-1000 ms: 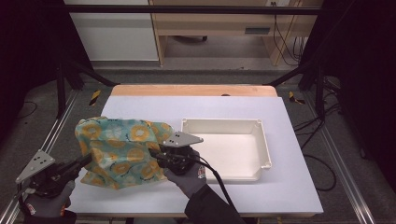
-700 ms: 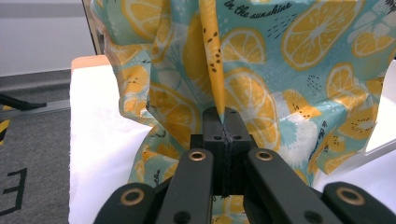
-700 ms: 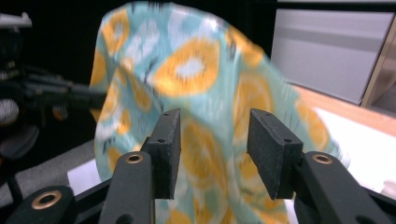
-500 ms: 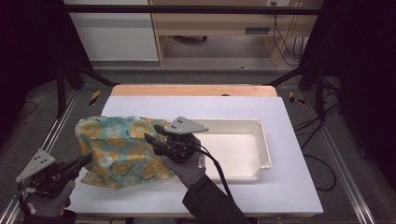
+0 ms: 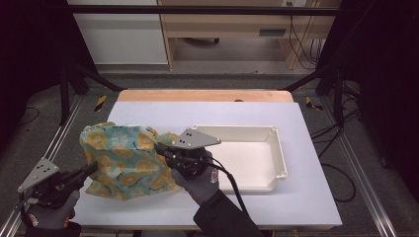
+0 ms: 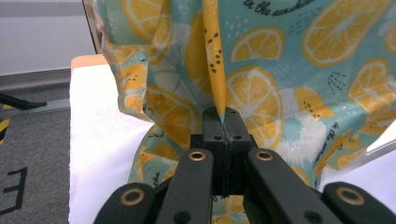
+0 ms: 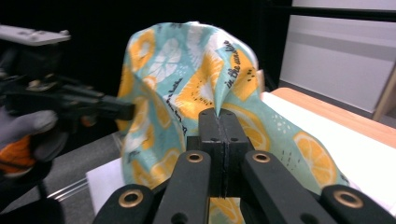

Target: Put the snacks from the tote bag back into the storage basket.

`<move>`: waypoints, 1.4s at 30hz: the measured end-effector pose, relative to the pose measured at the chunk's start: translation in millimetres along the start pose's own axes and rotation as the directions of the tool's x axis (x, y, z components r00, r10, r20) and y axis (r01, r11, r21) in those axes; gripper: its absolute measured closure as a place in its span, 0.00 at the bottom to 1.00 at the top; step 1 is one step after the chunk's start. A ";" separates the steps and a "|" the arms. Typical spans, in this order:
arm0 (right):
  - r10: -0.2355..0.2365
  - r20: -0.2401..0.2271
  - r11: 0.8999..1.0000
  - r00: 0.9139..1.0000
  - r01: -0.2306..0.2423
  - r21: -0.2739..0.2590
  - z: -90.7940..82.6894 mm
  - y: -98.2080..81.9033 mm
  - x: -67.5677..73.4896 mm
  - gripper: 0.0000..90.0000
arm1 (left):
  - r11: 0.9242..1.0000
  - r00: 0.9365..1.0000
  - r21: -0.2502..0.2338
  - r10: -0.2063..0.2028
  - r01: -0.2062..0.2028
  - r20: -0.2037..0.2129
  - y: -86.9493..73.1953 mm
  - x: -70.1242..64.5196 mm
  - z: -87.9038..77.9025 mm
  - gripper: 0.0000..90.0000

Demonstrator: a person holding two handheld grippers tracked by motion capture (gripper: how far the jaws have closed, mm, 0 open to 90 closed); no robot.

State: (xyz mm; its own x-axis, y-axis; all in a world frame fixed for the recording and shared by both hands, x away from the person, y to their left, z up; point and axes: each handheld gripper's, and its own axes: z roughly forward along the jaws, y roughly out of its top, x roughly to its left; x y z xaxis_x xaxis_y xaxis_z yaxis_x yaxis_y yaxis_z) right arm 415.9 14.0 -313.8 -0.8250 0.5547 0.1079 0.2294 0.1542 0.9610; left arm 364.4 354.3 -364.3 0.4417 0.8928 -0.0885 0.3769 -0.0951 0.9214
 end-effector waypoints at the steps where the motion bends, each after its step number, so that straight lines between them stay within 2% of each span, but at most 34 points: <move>1: -0.003 -0.010 1.000 1.000 0.003 0.006 -1.6 -2.0 2.7 1.00 | 1.000 1.000 0.001 0.000 0.000 -0.002 -0.2 0.0 0.3 1.00; 5: 0.005 -0.037 0.999 0.999 -0.004 0.034 0.4 -16.7 7.7 1.00 | 1.000 1.000 0.008 -0.004 0.004 -0.004 -1.1 0.9 1.4 1.00; 10: 0.035 -0.028 0.996 0.999 -0.032 0.083 15.7 -36.1 3.3 1.00 | 1.000 1.000 0.008 -0.005 0.005 -0.005 -1.1 1.6 1.9 1.00; 13: 0.034 -0.022 0.995 0.999 -0.031 0.091 20.3 -38.2 2.4 1.00 | 1.000 1.000 0.001 -0.006 0.006 -0.010 -0.6 2.0 1.1 0.99; 19: 0.033 -0.014 0.996 0.999 -0.031 0.082 21.6 -38.0 1.8 1.00 | 0.999 1.000 -0.050 -0.002 0.001 -0.020 8.3 1.8 -9.7 0.83; 20: 0.033 -0.013 0.996 0.999 -0.032 0.079 21.1 -37.5 1.5 1.00 | 0.997 1.000 -0.072 0.002 -0.004 -0.026 13.9 1.4 -14.6 0.81; 23: 0.037 -0.009 0.997 0.999 -0.036 0.073 19.9 -36.0 1.0 1.00 | 0.996 1.000 -0.092 0.003 -0.005 -0.031 20.2 1.4 -18.6 0.74; 24: 0.035 -0.009 0.997 0.999 -0.035 0.072 19.8 -35.6 0.8 1.00 | 0.994 0.999 -0.107 0.008 -0.012 -0.038 26.9 1.7 -20.9 0.72; 28: 0.034 -0.002 0.997 0.999 -0.034 0.072 19.8 -34.4 0.3 1.00 | 0.993 0.999 -0.114 0.022 -0.027 -0.045 38.0 0.8 -19.2 0.70; 30: 0.033 0.001 0.997 0.999 -0.033 0.074 19.8 -33.8 0.1 1.00 | 0.993 0.997 -0.107 0.042 -0.048 -0.063 46.2 0.6 -14.0 0.71; 33: 0.030 0.003 0.997 1.000 -0.030 0.074 20.3 -33.2 -0.2 1.00 | 0.995 0.997 -0.087 0.040 -0.045 -0.065 48.4 2.0 -9.1 0.81; 34: 0.029 0.003 0.997 1.000 -0.029 0.074 20.4 -33.0 -0.2 1.00 | 0.996 0.996 -0.078 0.045 -0.051 -0.075 48.7 2.5 -7.4 0.81; 36: 0.028 0.004 0.997 1.000 -0.028 0.074 20.9 -32.6 -0.3 1.00 | 0.997 0.996 -0.062 0.048 -0.053 -0.081 48.3 3.7 -6.4 0.93; 38: 0.028 0.002 0.997 1.000 -0.028 0.073 21.0 -31.8 -0.3 1.00 | 0.996 0.996 -0.076 0.044 -0.049 -0.072 47.0 3.7 -8.8 1.00; 42: 0.022 0.003 0.997 1.000 -0.022 0.068 21.3 -28.6 1.3 1.00 | 0.994 0.997 -0.099 0.037 -0.043 -0.068 46.0 4.4 -15.3 1.00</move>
State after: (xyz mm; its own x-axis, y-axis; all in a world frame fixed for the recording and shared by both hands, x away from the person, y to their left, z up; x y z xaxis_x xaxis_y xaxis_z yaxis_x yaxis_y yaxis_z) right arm 419.3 27.7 -346.6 -0.8184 0.5601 0.1287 0.2826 0.1972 0.9387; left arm 371.2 360.6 -316.5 0.3990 0.9165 -0.0287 0.2746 -0.0896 0.9574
